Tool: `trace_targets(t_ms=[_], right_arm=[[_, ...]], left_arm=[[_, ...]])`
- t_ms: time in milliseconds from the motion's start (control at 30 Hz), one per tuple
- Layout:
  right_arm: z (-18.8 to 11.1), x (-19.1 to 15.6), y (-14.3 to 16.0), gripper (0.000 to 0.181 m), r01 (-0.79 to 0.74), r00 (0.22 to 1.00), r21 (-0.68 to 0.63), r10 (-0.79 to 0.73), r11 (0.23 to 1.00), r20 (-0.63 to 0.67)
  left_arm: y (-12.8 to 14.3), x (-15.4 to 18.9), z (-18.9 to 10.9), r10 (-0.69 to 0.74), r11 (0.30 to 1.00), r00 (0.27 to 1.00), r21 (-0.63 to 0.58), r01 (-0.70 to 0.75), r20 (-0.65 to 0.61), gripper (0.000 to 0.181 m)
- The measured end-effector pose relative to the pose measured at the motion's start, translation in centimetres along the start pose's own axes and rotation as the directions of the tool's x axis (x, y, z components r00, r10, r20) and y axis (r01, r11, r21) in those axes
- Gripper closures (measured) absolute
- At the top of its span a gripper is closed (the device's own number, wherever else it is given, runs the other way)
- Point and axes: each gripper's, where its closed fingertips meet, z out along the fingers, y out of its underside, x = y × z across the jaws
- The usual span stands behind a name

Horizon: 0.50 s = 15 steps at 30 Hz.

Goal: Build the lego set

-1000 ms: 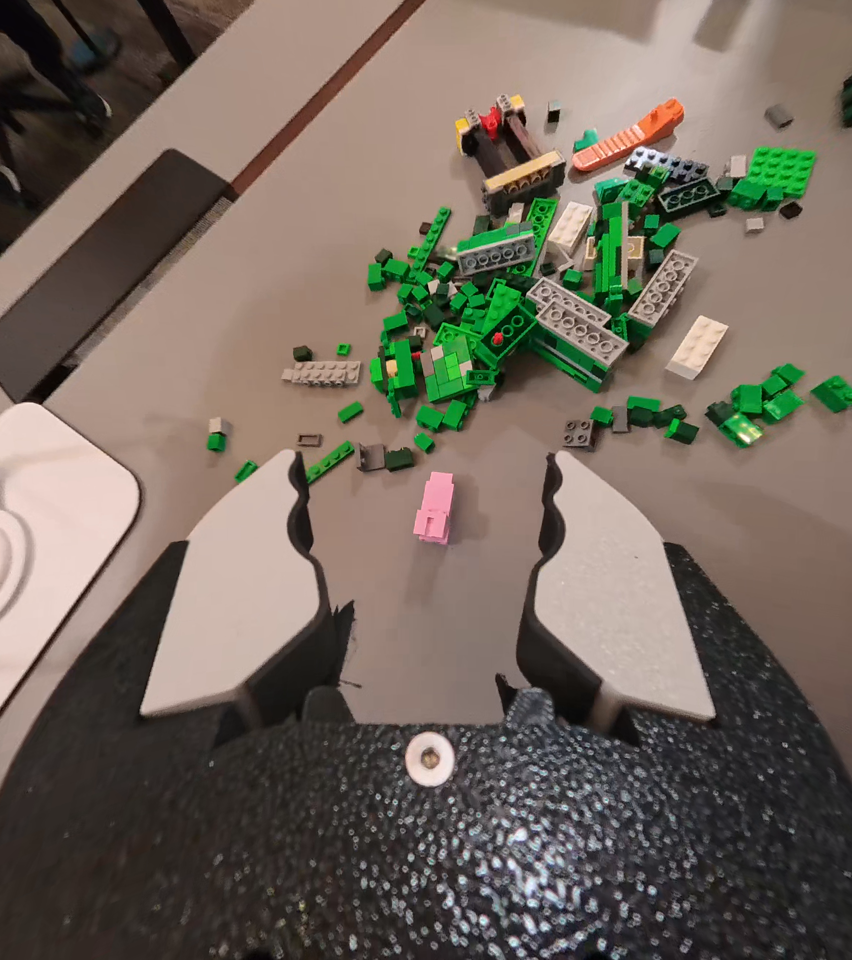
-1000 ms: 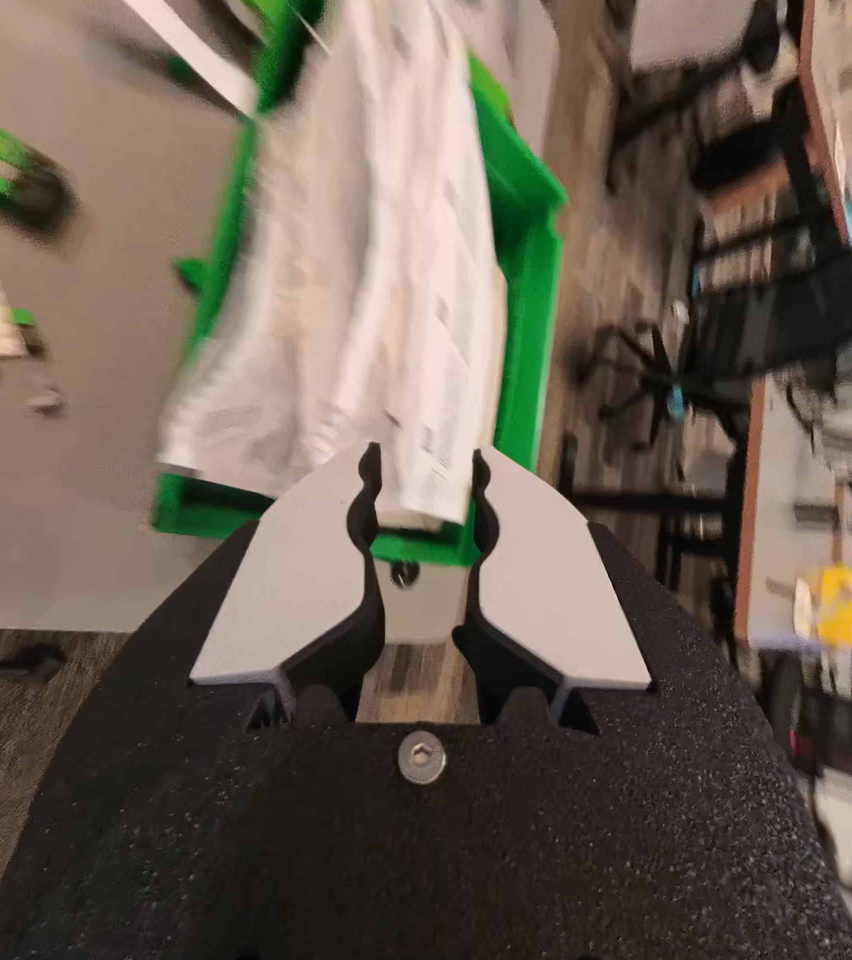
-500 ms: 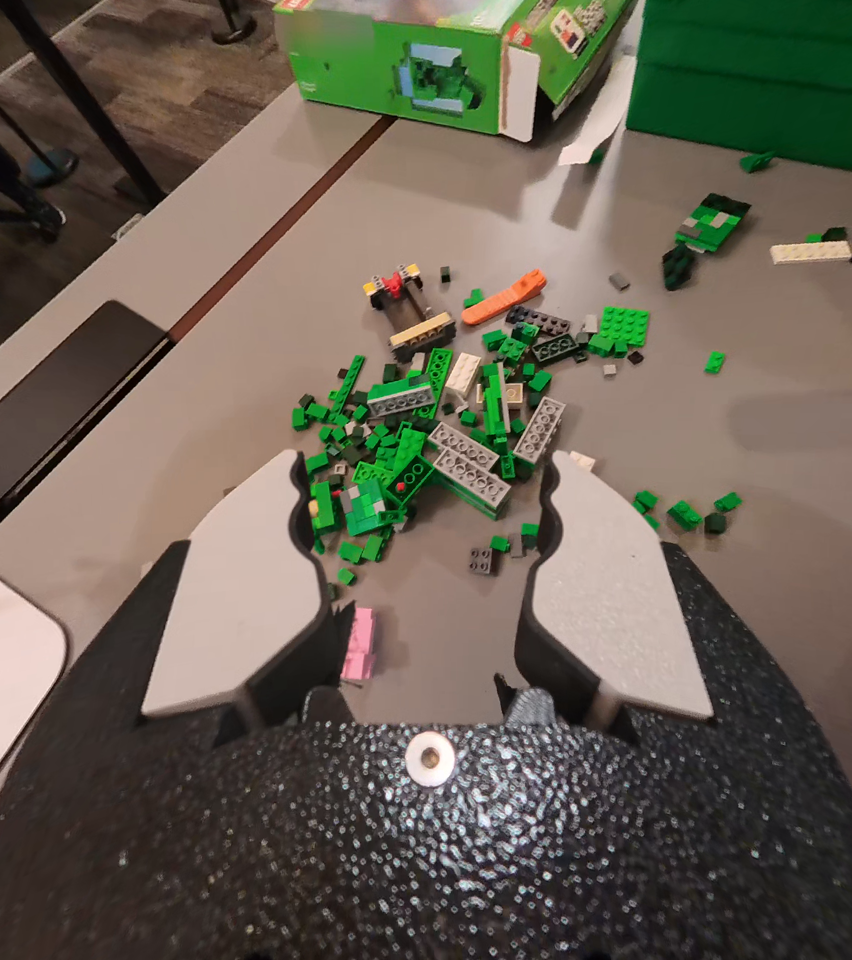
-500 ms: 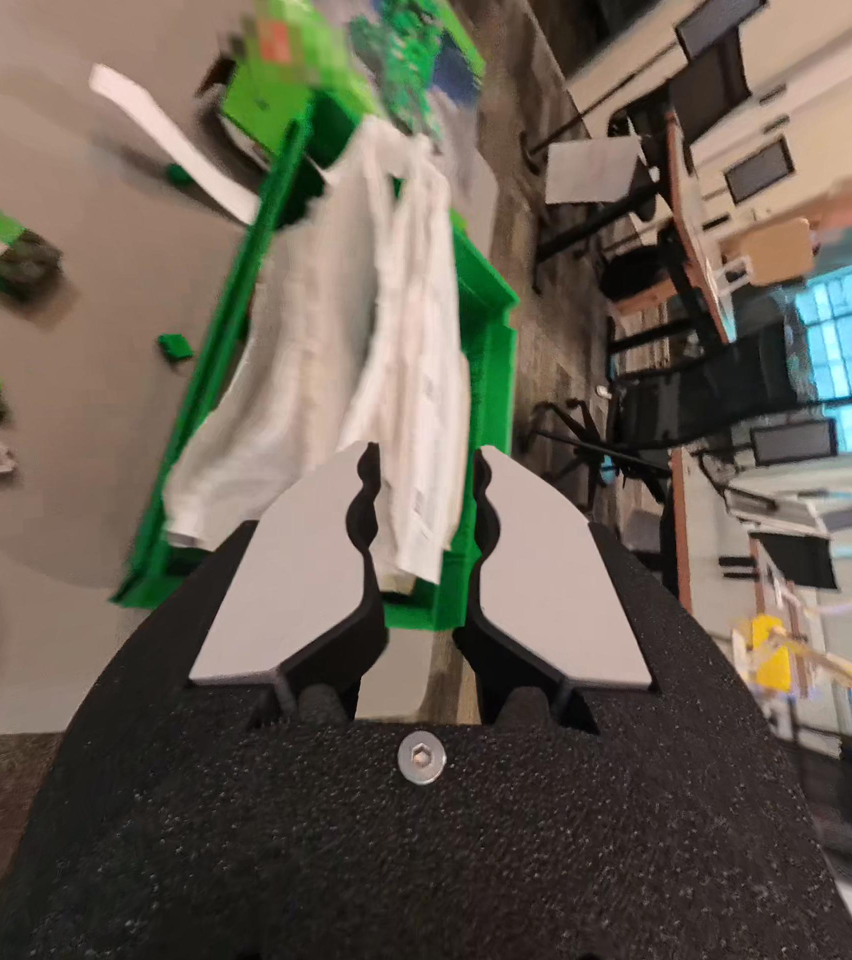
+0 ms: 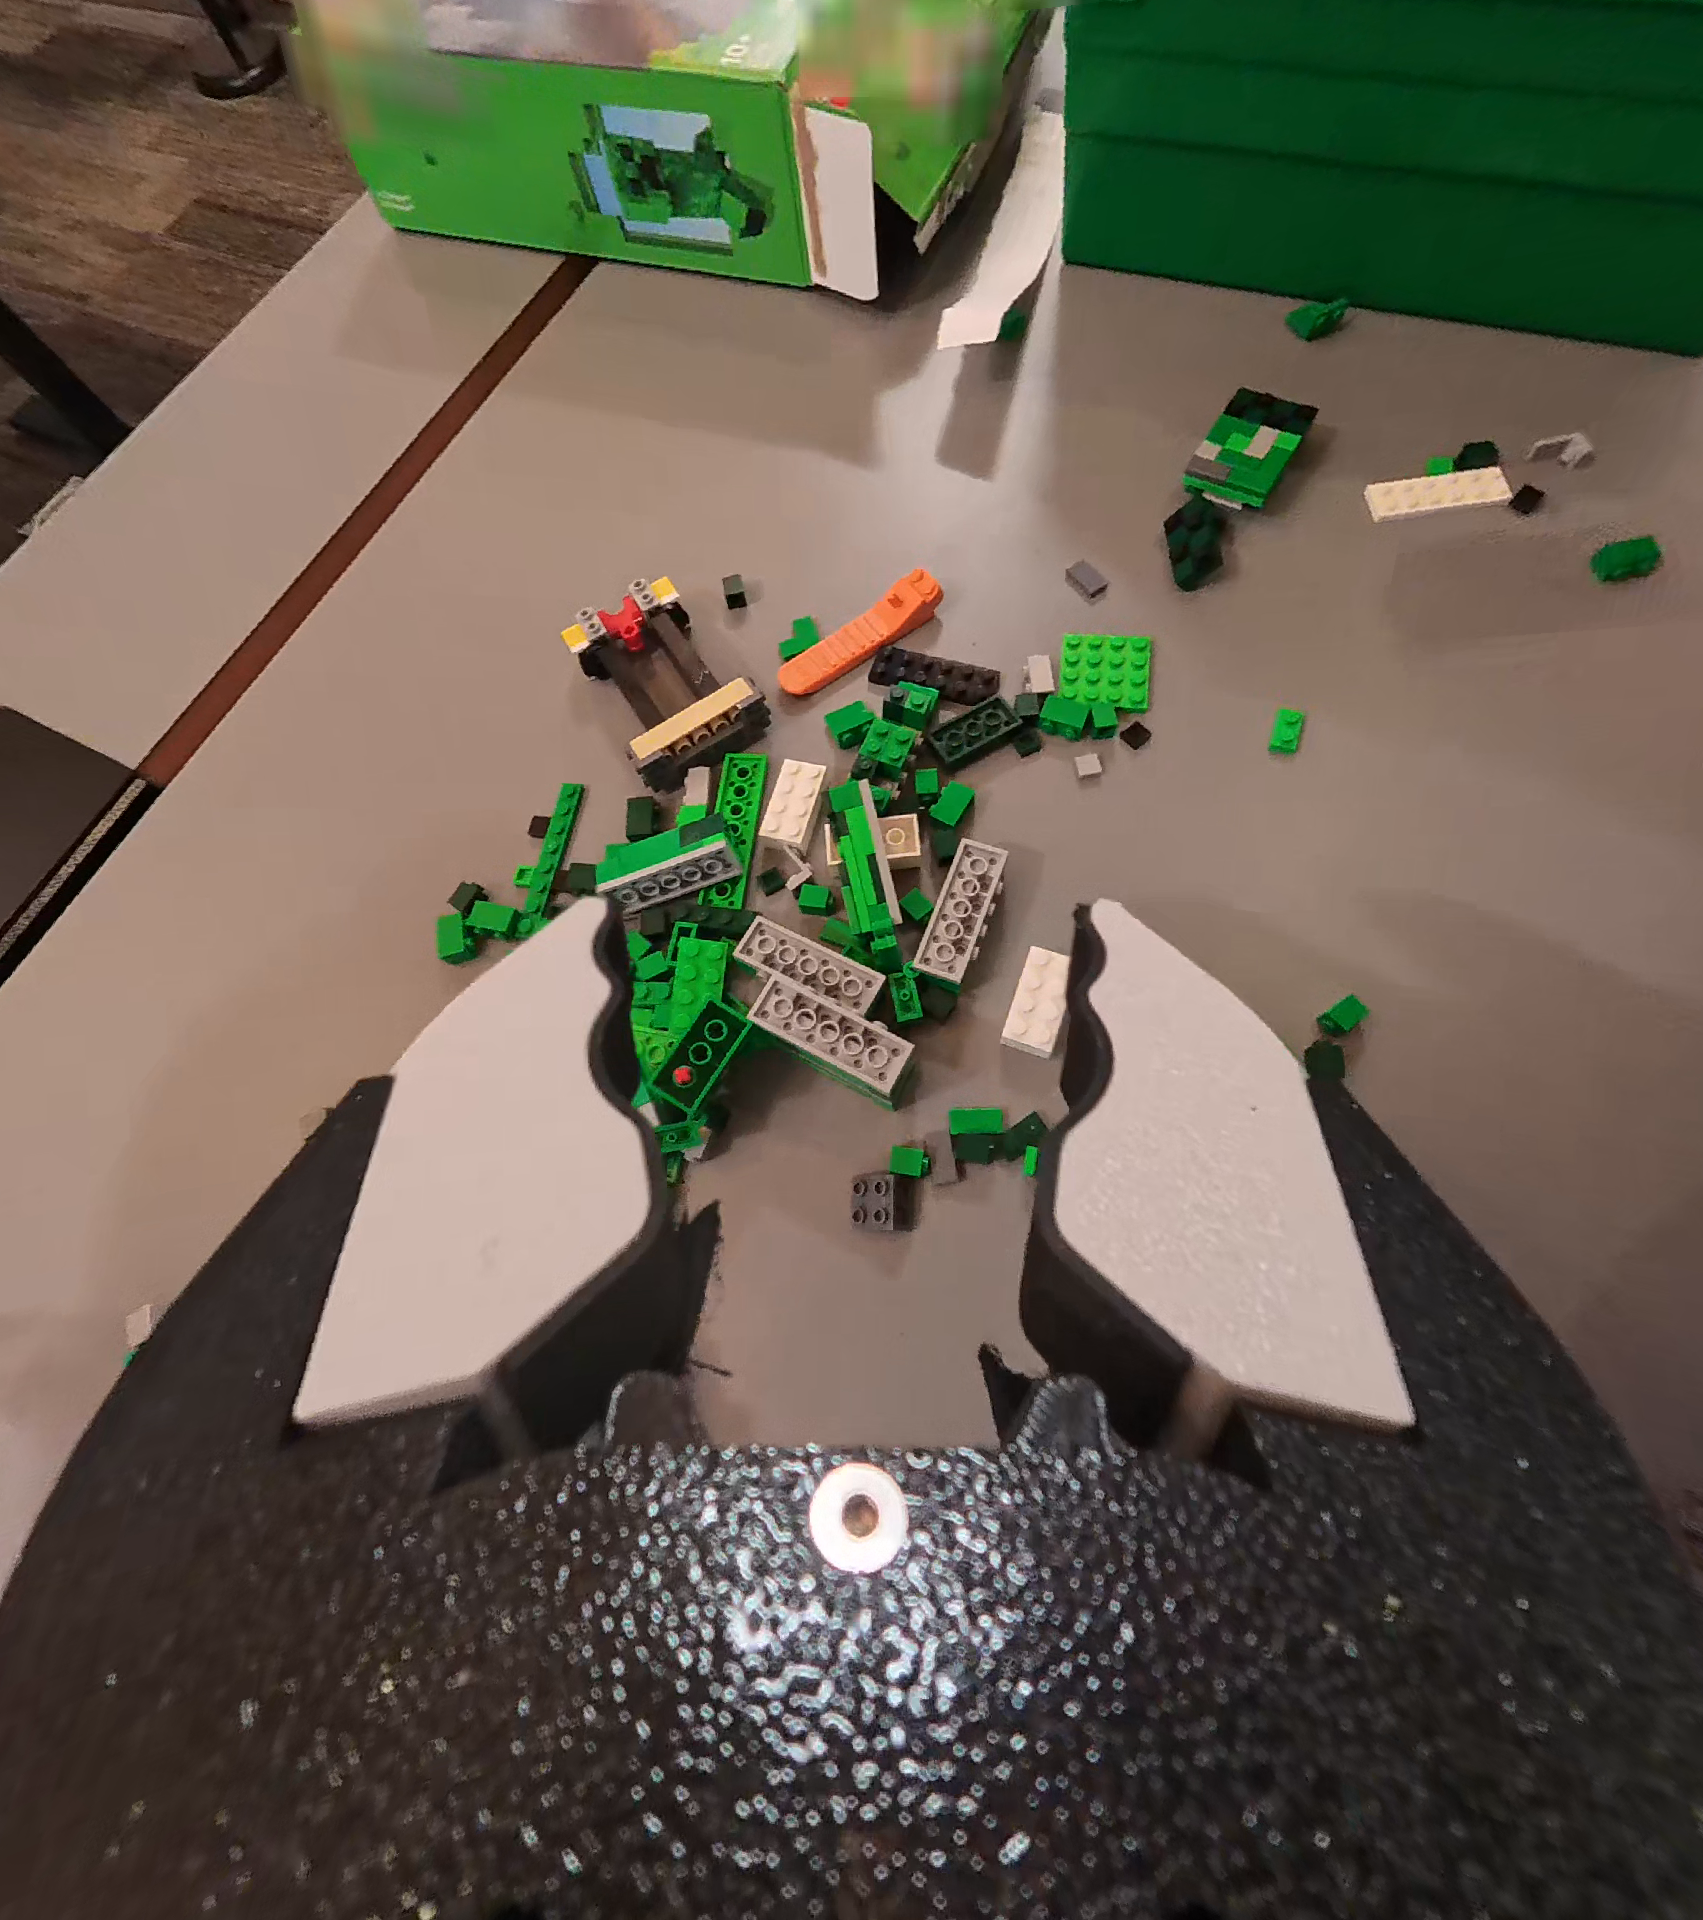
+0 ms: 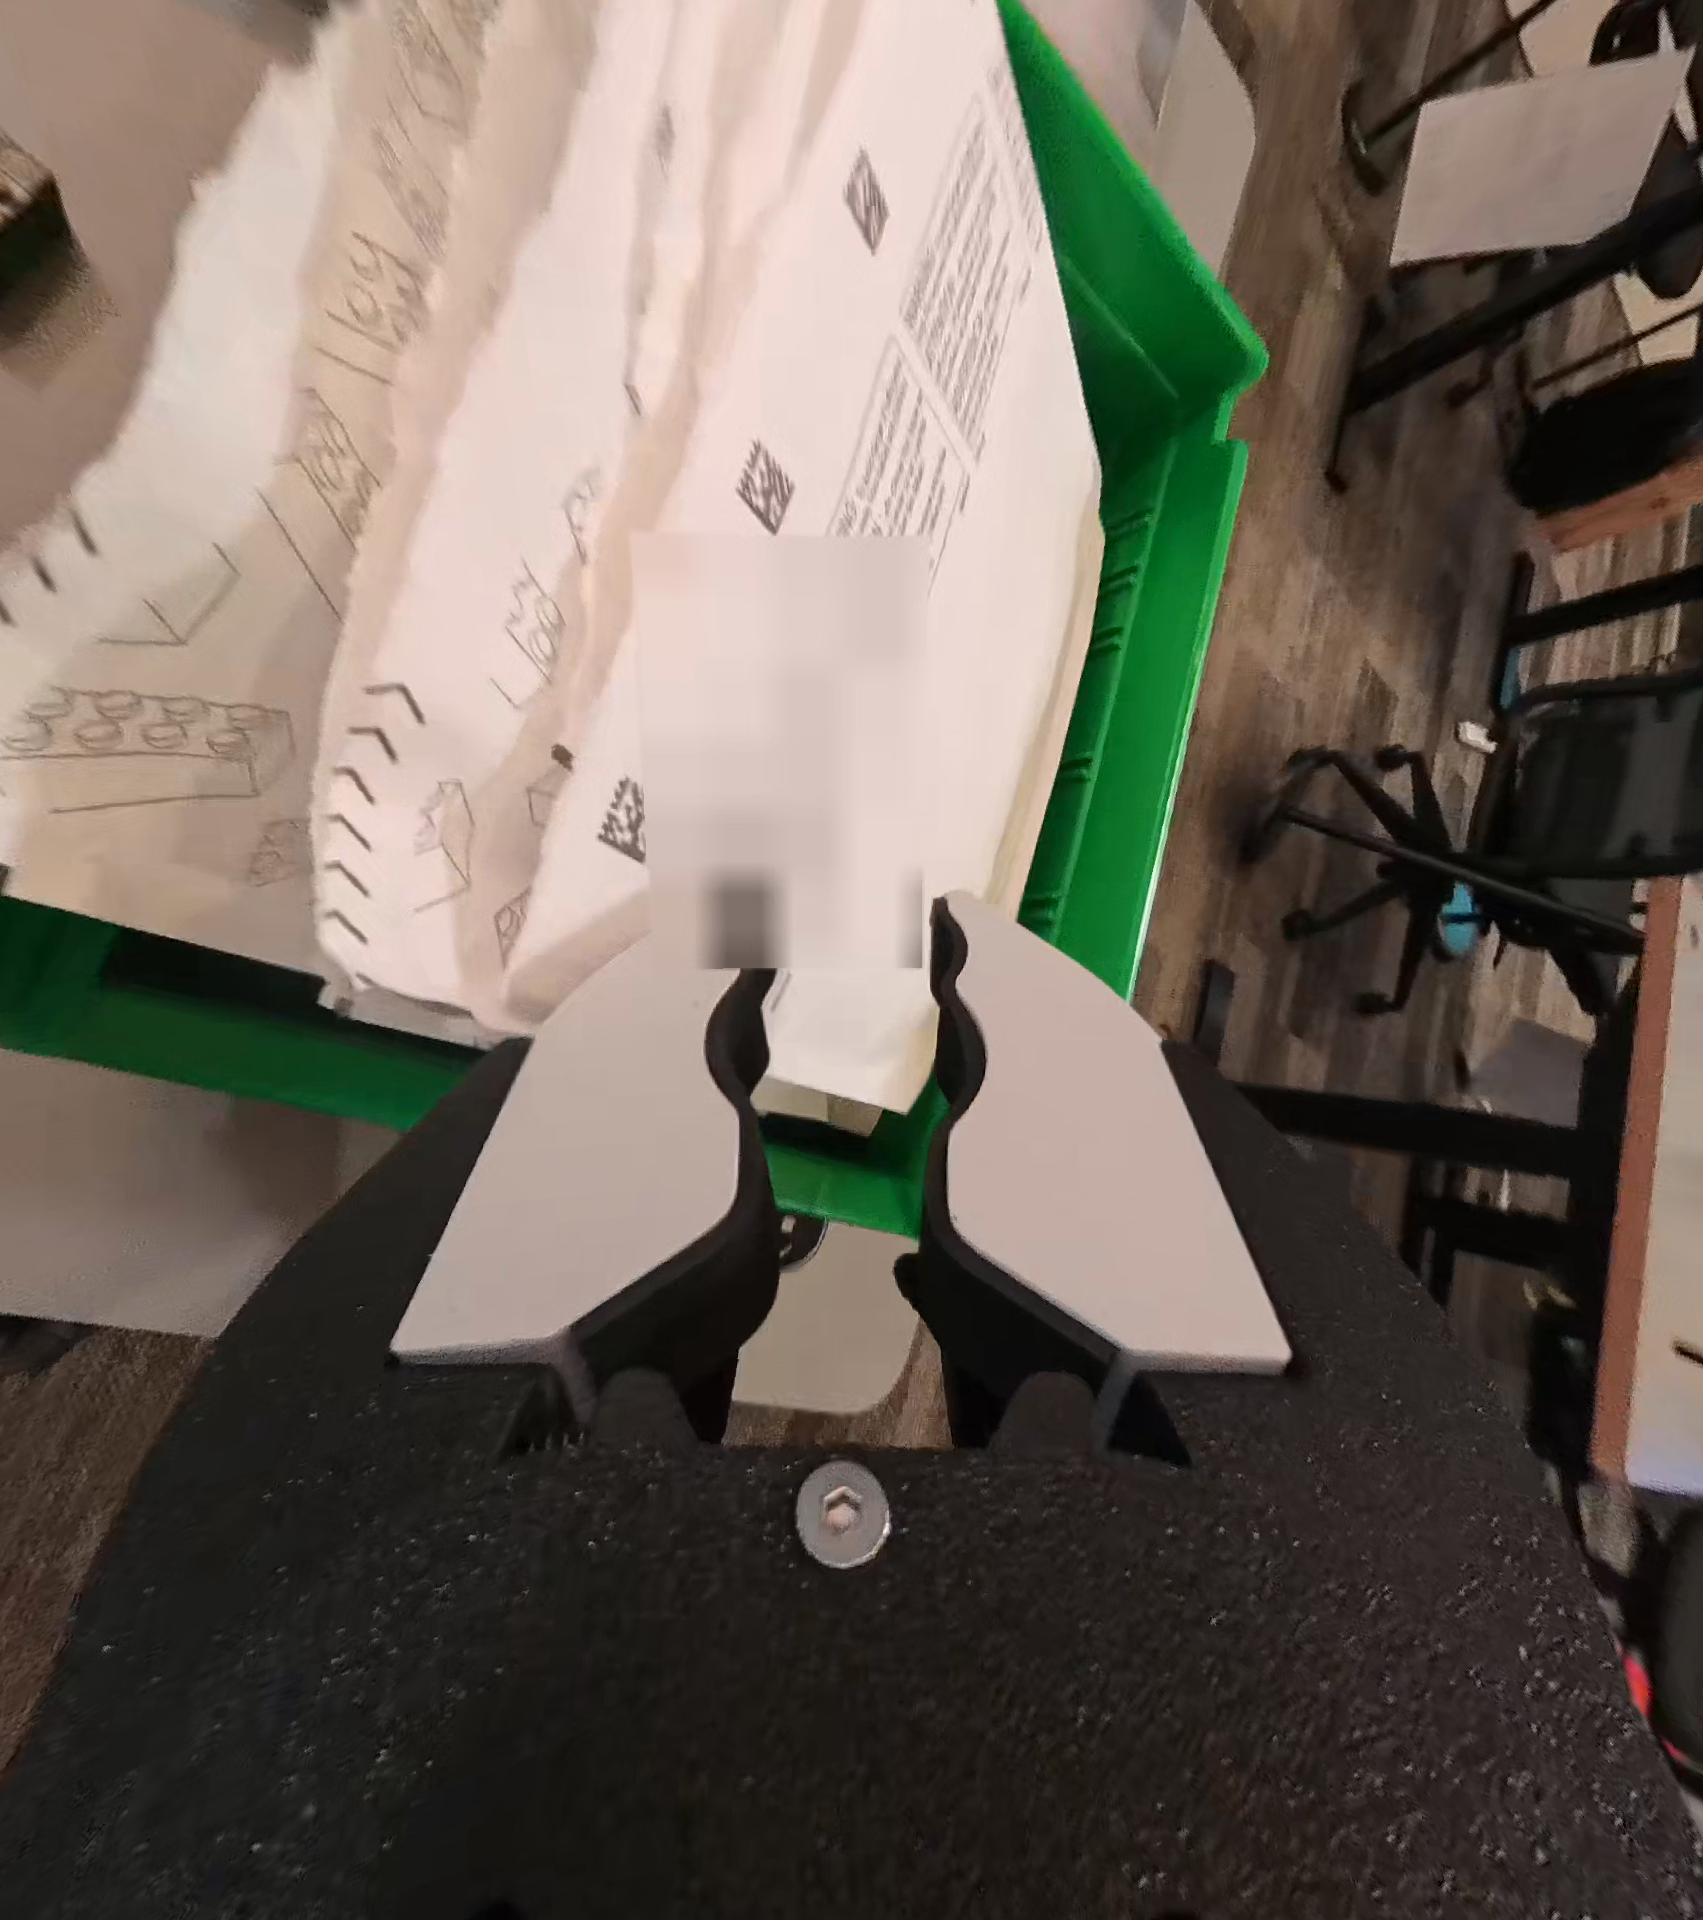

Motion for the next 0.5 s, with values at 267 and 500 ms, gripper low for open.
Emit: trace_targets(t_ms=[267, 500], right_arm=[[-2.8, 0.0, 1.6, 0.147, 0.079, 0.995, -0.115, -0.085, 0.990, -0.048], [-1.2, -0.7, 1.6, 0.153, 0.158, 0.982, -0.151, -0.171, 0.976, -0.081]], left_arm=[[0.3, 0.8, 0.1, -0.008, 1.000, 0.999, 0.003, 0.008, -0.034, 0.103], [-0.2, 1.5, 0.6, 0.008, 1.000, 0.998, 0.006, -0.008, -0.059, 0.103]])
